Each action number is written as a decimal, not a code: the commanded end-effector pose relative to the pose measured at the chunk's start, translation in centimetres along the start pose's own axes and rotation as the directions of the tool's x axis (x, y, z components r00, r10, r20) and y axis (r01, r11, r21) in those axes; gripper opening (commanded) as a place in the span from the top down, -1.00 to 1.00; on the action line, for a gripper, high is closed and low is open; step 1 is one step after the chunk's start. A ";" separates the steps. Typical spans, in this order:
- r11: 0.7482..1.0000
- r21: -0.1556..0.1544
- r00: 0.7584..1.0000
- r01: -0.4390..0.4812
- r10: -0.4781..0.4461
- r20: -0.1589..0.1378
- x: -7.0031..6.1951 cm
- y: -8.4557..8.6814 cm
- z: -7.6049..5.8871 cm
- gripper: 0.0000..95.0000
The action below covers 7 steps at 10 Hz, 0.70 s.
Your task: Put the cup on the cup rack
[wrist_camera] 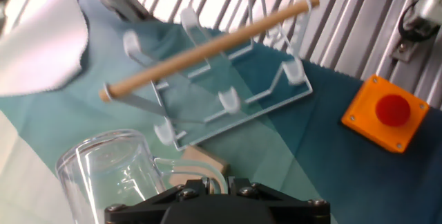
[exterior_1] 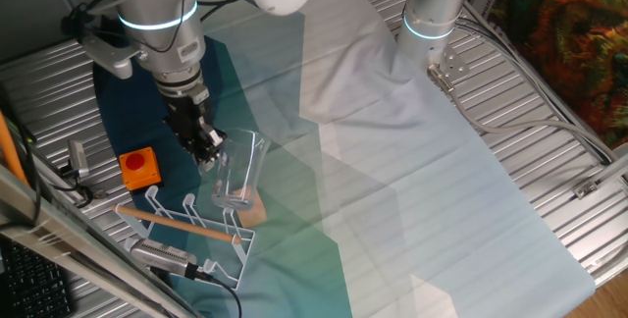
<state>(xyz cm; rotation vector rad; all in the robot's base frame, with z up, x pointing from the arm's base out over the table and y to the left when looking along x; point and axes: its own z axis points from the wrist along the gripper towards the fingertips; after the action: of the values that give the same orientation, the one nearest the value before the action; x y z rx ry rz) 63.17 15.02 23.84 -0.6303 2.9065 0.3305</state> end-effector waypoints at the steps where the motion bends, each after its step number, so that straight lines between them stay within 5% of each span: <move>1: 1.000 -0.003 1.000 0.002 -0.002 -0.002 0.0 0.0 0.0 1.00; 7: 1.000 -0.010 1.000 0.017 -0.017 -0.005 0.0 -0.1 0.0 1.00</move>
<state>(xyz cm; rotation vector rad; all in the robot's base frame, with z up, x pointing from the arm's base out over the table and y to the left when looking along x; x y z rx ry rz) 63.22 14.88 23.77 -0.6589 2.9061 0.3424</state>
